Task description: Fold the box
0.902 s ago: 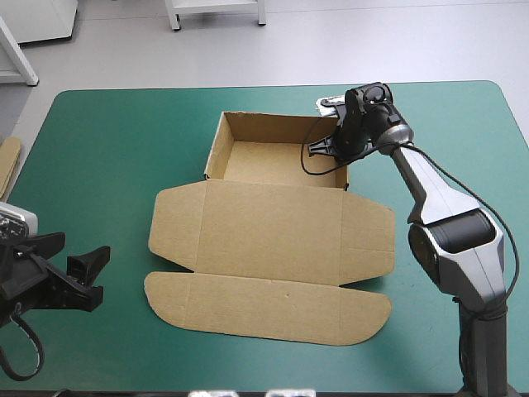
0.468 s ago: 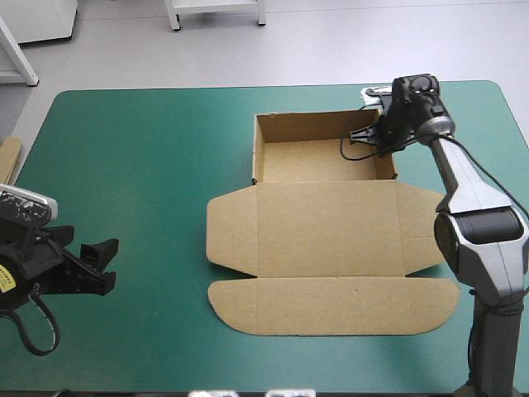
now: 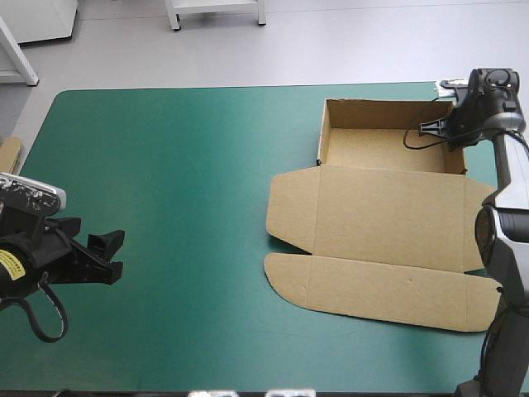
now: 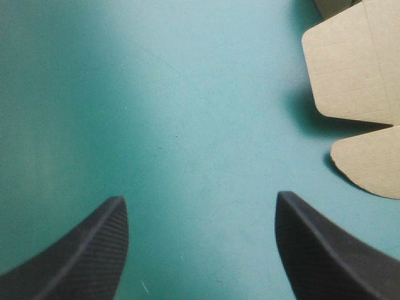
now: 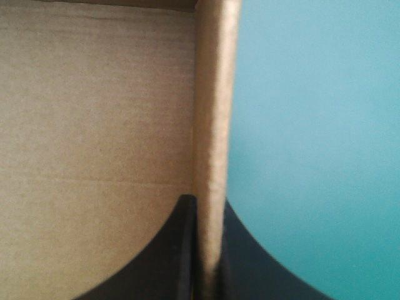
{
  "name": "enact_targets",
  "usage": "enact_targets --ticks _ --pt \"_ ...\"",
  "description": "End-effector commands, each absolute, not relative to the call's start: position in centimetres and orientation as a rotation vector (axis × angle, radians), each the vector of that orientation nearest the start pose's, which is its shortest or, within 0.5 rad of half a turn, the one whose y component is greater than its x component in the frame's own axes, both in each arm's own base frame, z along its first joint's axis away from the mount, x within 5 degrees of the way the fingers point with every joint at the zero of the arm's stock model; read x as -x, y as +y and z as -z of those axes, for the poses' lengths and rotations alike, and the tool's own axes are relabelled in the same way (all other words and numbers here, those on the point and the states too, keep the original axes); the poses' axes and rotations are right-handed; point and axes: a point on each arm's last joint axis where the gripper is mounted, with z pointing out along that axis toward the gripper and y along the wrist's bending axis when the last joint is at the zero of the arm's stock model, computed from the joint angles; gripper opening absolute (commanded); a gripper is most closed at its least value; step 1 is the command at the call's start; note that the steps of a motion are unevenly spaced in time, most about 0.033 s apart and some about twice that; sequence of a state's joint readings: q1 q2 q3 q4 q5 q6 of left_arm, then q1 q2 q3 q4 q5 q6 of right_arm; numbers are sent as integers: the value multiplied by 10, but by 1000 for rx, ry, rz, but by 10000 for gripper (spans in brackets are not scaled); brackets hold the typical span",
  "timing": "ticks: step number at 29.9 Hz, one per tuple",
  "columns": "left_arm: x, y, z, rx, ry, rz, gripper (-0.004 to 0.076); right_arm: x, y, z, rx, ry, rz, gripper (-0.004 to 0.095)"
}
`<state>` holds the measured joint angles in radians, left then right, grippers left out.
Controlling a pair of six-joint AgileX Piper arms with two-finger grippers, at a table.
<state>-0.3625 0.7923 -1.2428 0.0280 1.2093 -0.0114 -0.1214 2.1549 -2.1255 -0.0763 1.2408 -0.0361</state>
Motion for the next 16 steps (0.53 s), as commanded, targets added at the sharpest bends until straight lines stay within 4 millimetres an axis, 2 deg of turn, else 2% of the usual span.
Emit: enact_targets --ticks 1,6,11,16 --pt "-101 -37 -451 -376 2151 187 479 -448 -94 -333 -142 2657 270 -12" --pt "-101 -37 -450 -377 2153 187 478 -438 -138 -335 -246 2641 373 -11" --pt "-101 -36 -450 -379 2164 185 478 -422 -195 -335 -382 2592 470 -12" --pt "-100 -36 -449 -380 2171 184 478 -410 -236 -317 -493 2620 474 -11"
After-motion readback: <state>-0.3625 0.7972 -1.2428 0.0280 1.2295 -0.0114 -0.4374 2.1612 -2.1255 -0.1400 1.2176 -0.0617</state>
